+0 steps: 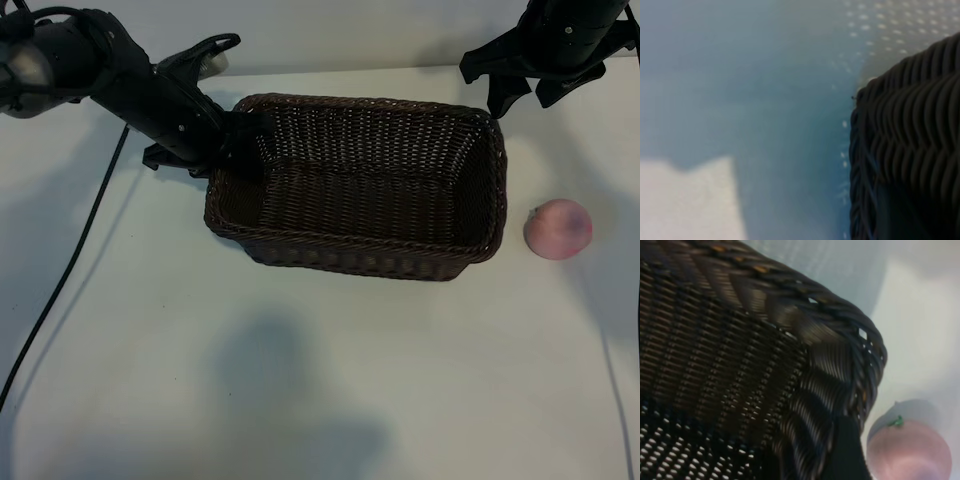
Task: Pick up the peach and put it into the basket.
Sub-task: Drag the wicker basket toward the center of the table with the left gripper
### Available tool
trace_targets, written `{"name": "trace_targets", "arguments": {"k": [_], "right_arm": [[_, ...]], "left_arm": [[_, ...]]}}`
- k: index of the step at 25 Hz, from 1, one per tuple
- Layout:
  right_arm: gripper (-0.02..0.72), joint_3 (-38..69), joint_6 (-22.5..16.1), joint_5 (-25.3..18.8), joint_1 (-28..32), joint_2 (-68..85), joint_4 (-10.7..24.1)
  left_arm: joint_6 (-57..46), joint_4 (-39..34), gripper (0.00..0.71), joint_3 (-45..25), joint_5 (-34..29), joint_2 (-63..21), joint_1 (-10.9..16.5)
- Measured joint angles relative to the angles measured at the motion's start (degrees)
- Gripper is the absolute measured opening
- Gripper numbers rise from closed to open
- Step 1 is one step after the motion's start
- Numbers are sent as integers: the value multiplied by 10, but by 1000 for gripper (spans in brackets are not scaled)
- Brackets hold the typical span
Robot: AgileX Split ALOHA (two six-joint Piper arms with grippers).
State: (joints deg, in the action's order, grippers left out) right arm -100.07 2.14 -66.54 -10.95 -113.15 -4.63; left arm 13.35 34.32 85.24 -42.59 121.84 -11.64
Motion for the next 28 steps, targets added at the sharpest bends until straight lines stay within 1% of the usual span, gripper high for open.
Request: {"name": "trace_targets", "arguments": {"k": [4,14,20,21,23,25,27,28], "right_arm": [[527,0,0,0,0,0,0],[527,0,0,1,0,0,0],[527,0,0,1,0,0,0],[527,0,0,1,0,0,0],[527,0,0,1,0,0,0],[527,0,0,1,0,0,0],[527,0,-1,1,0,0,0],[527,0,-3,1,0,0,0]], "left_arm": [[0,-7,212,0,14,2,0],[-41,-8,204,4,19,16,0],[-44,-3,204,5,20,18,0],[-45,-2,213,5,21,18,0],[-46,2,271,5,21,18,0],[-48,3,382,5,21,17,0],[-54,-3,520,5,22,6,0],[-61,-10,568,5,22,0,0]]}}
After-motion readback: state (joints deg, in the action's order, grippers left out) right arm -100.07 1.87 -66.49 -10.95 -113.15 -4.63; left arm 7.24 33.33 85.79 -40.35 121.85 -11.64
